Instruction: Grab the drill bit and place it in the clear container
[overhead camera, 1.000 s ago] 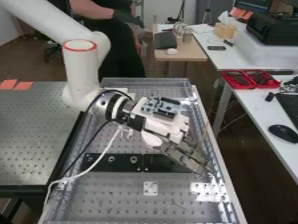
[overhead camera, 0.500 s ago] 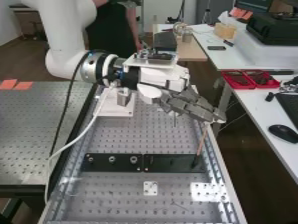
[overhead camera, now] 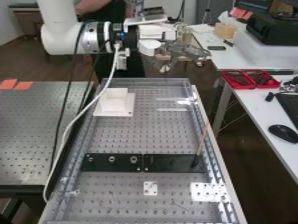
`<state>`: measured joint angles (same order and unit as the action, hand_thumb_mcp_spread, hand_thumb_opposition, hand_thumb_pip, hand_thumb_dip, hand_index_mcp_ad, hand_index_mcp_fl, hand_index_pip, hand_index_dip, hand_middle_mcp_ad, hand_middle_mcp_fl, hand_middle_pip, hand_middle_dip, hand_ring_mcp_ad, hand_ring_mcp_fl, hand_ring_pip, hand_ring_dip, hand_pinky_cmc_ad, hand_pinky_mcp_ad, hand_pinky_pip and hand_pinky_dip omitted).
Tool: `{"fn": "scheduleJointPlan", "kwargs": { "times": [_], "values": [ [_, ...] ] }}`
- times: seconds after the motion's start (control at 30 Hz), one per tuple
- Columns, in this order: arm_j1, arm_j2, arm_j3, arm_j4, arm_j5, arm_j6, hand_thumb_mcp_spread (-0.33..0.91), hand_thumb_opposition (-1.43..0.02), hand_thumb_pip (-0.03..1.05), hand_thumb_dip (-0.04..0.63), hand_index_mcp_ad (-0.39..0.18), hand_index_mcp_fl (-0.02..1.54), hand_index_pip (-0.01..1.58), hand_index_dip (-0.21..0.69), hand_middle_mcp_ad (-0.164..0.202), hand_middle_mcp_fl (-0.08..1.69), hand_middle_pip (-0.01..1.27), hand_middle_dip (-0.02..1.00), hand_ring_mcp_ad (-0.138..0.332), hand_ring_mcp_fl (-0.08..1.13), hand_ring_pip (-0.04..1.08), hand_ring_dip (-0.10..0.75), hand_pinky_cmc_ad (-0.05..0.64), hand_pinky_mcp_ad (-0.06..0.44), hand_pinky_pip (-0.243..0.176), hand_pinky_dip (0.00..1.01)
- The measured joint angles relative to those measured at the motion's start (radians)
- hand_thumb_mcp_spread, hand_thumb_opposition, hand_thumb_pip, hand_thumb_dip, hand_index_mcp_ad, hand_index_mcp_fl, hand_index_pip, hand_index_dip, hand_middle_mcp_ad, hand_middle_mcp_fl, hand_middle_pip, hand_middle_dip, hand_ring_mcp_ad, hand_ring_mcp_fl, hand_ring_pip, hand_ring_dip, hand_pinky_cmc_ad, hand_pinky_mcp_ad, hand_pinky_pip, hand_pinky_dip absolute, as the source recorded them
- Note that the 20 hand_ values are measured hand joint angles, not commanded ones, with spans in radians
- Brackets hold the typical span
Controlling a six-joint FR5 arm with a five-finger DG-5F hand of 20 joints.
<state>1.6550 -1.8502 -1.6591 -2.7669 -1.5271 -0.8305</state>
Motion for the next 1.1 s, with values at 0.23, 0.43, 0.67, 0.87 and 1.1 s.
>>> {"fn": "scheduleJointPlan", "kwargs": {
  "times": [0.23,0.43,0.67,0.87,1.1],
  "values": [
    [0.043,-0.04,0.021,-0.001,-0.084,0.063,0.68,-0.98,0.42,0.298,-0.133,0.93,0.85,0.391,0.049,0.47,0.11,0.27,0.164,0.16,0.11,0.044,0.367,0.152,-0.063,0.15],
    [0.077,-0.109,0.064,-0.018,-0.133,0.109,0.68,-0.98,0.42,0.298,-0.136,0.94,0.85,0.396,0.044,0.47,0.11,0.27,0.168,0.16,0.11,0.045,0.367,0.152,-0.061,0.15],
    [0.096,-0.206,0.121,-0.046,-0.135,0.142,0.68,-0.98,0.42,0.298,-0.136,0.96,0.81,0.396,0.049,0.46,0.11,0.27,0.164,0.17,0.11,0.049,0.365,0.152,-0.063,0.15],
    [0.098,-0.287,0.169,-0.09,-0.097,0.153,0.68,-0.98,0.42,0.298,-0.136,0.96,0.81,0.396,0.051,0.46,0.11,0.27,0.166,0.17,0.1,0.051,0.365,0.152,-0.063,0.15],
    [0.097,-0.329,0.189,-0.114,-0.056,0.168,0.68,-0.98,0.42,0.298,-0.133,0.96,0.81,0.396,0.049,0.46,0.11,0.27,0.166,0.17,0.1,0.051,0.365,0.15,-0.065,0.15]
  ]
}}
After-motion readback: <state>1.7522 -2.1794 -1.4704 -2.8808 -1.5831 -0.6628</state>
